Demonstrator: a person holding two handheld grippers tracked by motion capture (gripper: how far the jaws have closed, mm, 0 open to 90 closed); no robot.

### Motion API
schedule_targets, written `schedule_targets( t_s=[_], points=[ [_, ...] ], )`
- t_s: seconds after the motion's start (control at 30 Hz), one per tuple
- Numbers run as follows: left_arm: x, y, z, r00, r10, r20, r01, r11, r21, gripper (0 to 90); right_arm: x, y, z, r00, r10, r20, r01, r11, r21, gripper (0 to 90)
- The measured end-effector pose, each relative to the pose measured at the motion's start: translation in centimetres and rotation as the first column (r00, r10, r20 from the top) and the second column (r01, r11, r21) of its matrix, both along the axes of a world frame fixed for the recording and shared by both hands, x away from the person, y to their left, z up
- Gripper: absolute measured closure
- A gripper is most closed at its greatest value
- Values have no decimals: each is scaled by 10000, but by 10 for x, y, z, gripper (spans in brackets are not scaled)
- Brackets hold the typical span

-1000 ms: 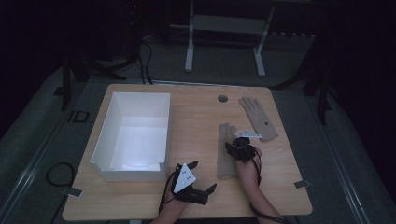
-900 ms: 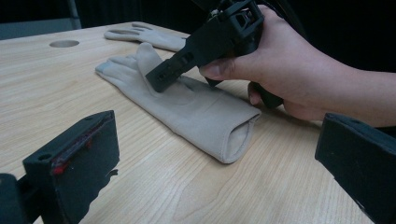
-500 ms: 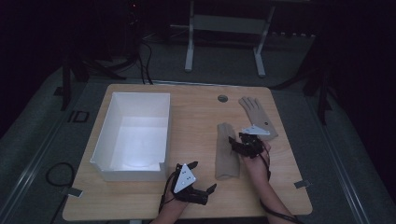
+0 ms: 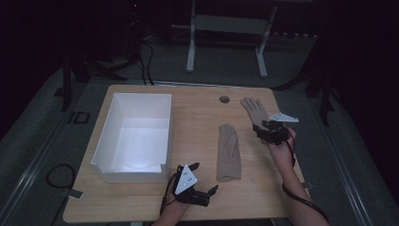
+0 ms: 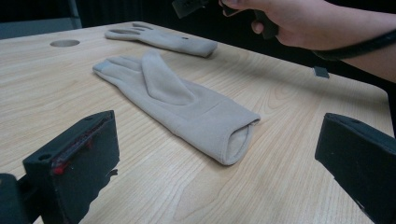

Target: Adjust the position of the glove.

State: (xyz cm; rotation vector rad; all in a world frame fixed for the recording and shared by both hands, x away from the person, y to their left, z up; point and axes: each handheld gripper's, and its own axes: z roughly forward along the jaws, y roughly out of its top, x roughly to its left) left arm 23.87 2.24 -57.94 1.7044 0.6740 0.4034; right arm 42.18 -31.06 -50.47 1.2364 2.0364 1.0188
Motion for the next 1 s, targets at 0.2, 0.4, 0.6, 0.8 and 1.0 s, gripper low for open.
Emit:
schedule_targets(
  t_s=[0.2,0.4,0.6,0.8,1.0],
  points=[
    [0,0,0,10000,15,1,-15,10000,2,2,19,-16,-5,9998,-30,-176,26,9997,-254,487],
    [0,0,0,10000,29,-6,-29,10000,-6,2,42,-28,-12,9988,-64,-490,44,9992,-407,483],
    [0,0,0,10000,23,3,-23,10000,-5,2,58,-30,-13,9982,-222,-555,198,9989,-431,490],
    [0,0,0,10000,55,1,-54,10000,-19,2,74,-31,-11,9976,-221,-663,201,9993,-307,488],
    [0,0,0,10000,42,-1,-42,10000,-36,2,90,-36,-23,9938,-350,-1060,348,9994,-37,491]
  ],
)
